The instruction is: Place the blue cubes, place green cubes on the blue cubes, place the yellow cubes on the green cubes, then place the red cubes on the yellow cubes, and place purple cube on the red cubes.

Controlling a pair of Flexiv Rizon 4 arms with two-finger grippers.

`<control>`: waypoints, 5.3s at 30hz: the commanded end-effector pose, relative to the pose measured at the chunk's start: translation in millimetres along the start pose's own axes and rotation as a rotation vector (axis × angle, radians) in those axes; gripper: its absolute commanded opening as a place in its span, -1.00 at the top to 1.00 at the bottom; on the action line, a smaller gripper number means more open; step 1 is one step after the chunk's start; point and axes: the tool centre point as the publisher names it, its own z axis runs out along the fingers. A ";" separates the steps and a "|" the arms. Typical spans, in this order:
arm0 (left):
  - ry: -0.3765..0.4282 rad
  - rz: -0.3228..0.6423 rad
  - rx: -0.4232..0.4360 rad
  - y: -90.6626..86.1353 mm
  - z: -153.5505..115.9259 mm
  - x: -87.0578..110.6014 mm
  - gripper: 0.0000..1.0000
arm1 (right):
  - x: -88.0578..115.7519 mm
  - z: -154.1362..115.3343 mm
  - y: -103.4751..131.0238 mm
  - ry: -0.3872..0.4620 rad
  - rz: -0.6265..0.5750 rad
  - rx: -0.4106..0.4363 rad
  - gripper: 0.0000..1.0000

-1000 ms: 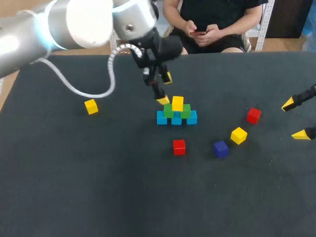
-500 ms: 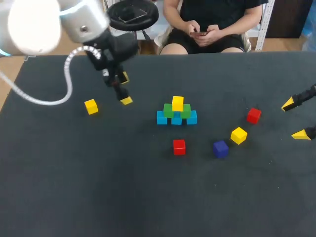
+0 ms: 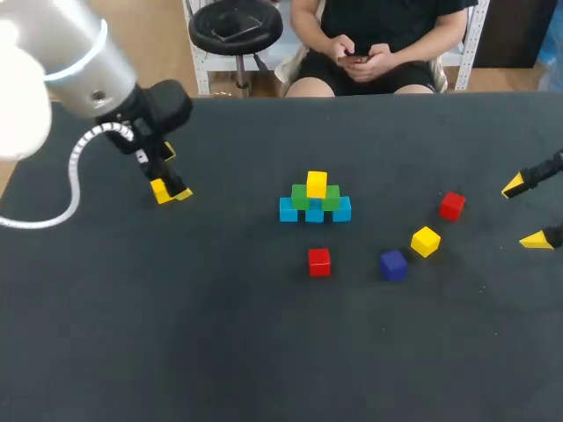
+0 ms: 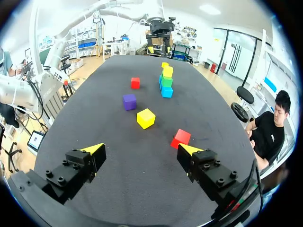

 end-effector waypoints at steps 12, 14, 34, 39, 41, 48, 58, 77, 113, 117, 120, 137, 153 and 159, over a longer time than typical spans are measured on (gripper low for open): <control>-0.004 -0.028 0.003 28.2 11.5 32.9 -1.00 | 0.7 0.5 -0.9 -0.003 -0.001 -0.001 -1.00; -0.007 -0.032 0.007 33.3 13.1 33.7 -1.00 | 0.7 0.5 -0.9 -0.003 -0.001 -0.001 -1.00; -0.003 -0.023 0.056 60.3 46.3 38.2 -1.00 | 0.7 0.5 -0.9 -0.003 -0.001 -0.001 -1.00; 0.005 -0.029 0.067 57.1 55.9 40.1 -1.00 | 0.7 0.5 -0.9 -0.003 -0.001 -0.001 -1.00; 0.013 -0.030 0.071 55.3 59.1 41.3 -1.00 | 0.7 0.5 -0.9 -0.003 -0.001 -0.001 -1.00; -0.007 -0.045 0.073 51.5 64.0 47.1 -1.00 | 0.7 0.5 -0.9 -0.003 -0.001 -0.001 -1.00; 0.001 -0.054 0.074 53.4 68.1 52.5 0.18 | 0.7 0.5 -0.9 -0.003 -0.001 -0.001 -1.00; -0.006 0.015 0.082 40.8 43.2 40.1 1.00 | 0.7 0.5 -0.9 -0.003 -0.001 -0.001 -1.00; -0.057 0.350 0.205 -76.1 5.5 -98.6 1.00 | 0.7 0.5 -0.9 -0.003 -0.001 -0.001 -1.00; -0.050 0.358 0.205 -73.5 10.9 -104.3 1.00 | 0.7 0.5 -0.9 -0.003 -0.001 -0.001 -1.00; -0.020 0.365 0.199 -71.9 16.7 -108.2 1.00 | 0.7 0.5 -0.9 -0.003 -0.001 -0.001 -1.00; -0.058 0.408 0.198 -61.5 29.9 -121.7 1.00 | 0.7 0.5 -0.9 -0.003 -0.001 -0.001 -1.00; -0.050 0.446 0.214 -64.9 43.8 -140.3 1.00 | 0.7 0.5 -0.9 -0.003 -0.001 -0.001 -1.00; -0.047 0.447 0.213 -63.6 48.2 -142.0 1.00 | 0.7 0.5 -0.9 -0.003 -0.001 -0.001 -1.00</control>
